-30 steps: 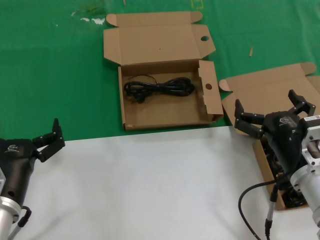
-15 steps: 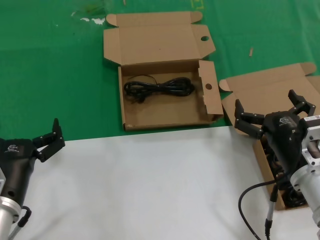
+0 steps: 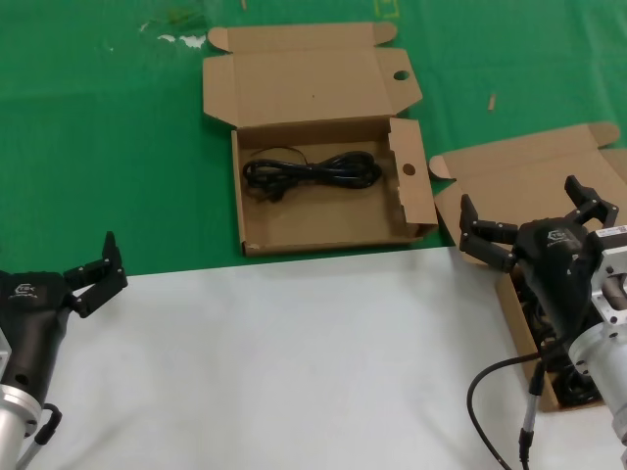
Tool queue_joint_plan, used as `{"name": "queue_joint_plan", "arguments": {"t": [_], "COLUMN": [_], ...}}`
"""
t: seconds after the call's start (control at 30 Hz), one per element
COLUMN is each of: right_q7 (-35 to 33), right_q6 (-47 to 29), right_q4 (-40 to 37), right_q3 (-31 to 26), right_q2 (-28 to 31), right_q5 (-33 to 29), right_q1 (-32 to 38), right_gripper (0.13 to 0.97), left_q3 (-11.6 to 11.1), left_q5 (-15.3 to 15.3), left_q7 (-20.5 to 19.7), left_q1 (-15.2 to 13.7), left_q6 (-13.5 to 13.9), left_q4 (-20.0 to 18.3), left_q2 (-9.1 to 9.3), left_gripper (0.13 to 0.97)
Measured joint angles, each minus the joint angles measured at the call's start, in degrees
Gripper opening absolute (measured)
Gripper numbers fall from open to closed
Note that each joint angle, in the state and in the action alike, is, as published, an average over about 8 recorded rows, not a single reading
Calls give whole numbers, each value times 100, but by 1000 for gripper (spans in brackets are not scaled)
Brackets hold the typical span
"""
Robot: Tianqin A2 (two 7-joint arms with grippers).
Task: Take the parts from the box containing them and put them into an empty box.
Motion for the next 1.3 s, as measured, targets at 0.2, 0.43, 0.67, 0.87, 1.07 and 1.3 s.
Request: {"name": "queue_joint_plan", "arguments": {"t": [0.2,0.43,0.67,0.87,1.07,1.3], "right_q7": [0,0,0,0,0,0], "right_q6": [0,0,0,0,0,0], "right_q4": [0,0,0,0,0,0], "right_q3": [0,0,0,0,0,0], "right_q2": [0,0,0,0,0,0], "right_q5": [0,0,0,0,0,0], "right_q1": [0,0,0,0,0,0], "right_gripper": [966,966,966,966,966,966], "left_q3": [0,0,0,0,0,0], "left_q5": [0,0,0,0,0,0], "left_q7": [0,0,0,0,0,0], "left_q1": [0,0,0,0,0,0], "left_q6": [0,0,0,0,0,0], "left_q4": [0,0,0,0,0,0], "left_q2": [0,0,0,0,0,0], "left_gripper": [966,966,966,966,966,966]}}
